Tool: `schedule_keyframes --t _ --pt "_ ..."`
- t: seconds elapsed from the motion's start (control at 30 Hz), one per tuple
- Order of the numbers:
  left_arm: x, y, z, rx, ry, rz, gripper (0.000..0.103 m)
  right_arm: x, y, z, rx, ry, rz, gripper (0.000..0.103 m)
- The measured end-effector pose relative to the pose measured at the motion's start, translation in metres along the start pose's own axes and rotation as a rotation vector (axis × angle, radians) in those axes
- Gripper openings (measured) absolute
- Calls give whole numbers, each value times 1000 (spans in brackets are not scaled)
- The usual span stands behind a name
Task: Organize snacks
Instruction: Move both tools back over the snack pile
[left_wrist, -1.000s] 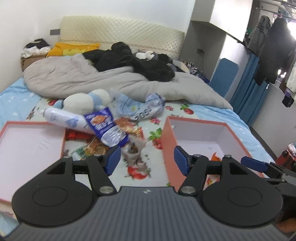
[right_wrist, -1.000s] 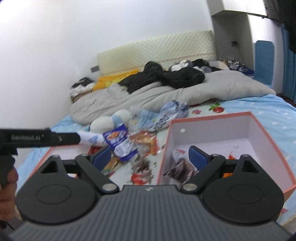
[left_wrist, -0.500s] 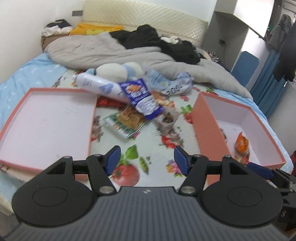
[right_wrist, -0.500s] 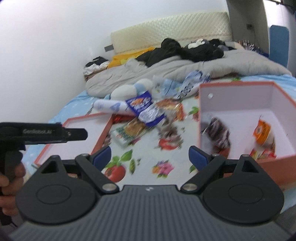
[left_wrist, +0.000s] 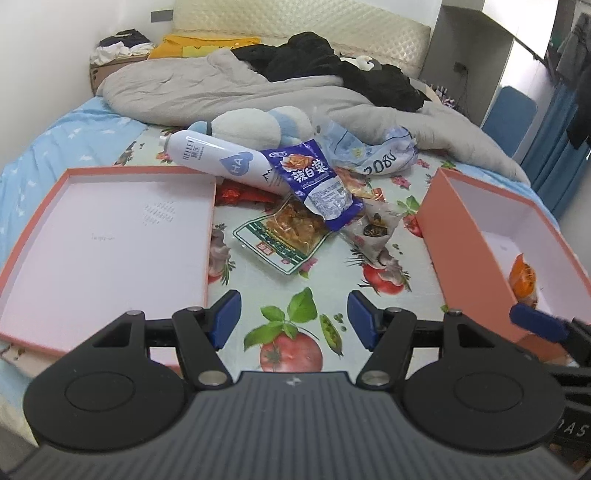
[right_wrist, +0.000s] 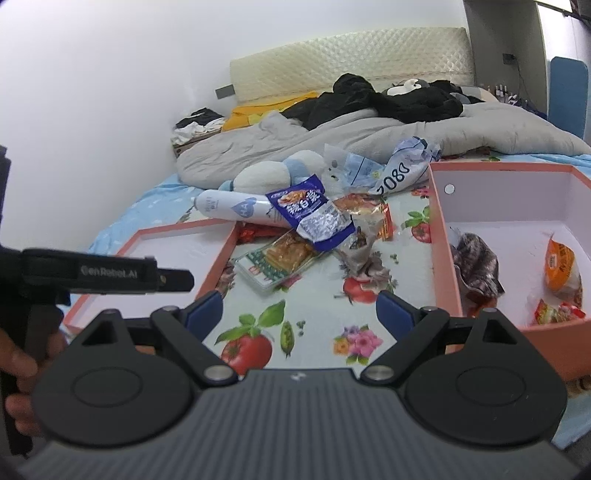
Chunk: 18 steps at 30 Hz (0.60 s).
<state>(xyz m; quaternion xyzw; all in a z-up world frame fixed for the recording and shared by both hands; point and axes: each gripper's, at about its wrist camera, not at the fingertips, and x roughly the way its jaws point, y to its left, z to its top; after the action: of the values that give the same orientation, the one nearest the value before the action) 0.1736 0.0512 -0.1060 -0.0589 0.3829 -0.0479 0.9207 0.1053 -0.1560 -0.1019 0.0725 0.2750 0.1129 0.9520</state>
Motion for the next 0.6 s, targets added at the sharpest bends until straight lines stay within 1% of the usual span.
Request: schedule_keyframes --t 0.13,0.27,0.43,0.6 --pt "21 3 8 -17 9 -9 69 19 -1 3 1 7 -6 91" --pt "43 10 18 -38 22 -20 69 40 1 5 -17 23 -27 83" --pt "81 20 34 -59 57 -27 69 71 -1 9 -25 43 -45 82" --pt "121 25 52 -44 89 -33 69 109 -15 18 -4 66 -87 82"
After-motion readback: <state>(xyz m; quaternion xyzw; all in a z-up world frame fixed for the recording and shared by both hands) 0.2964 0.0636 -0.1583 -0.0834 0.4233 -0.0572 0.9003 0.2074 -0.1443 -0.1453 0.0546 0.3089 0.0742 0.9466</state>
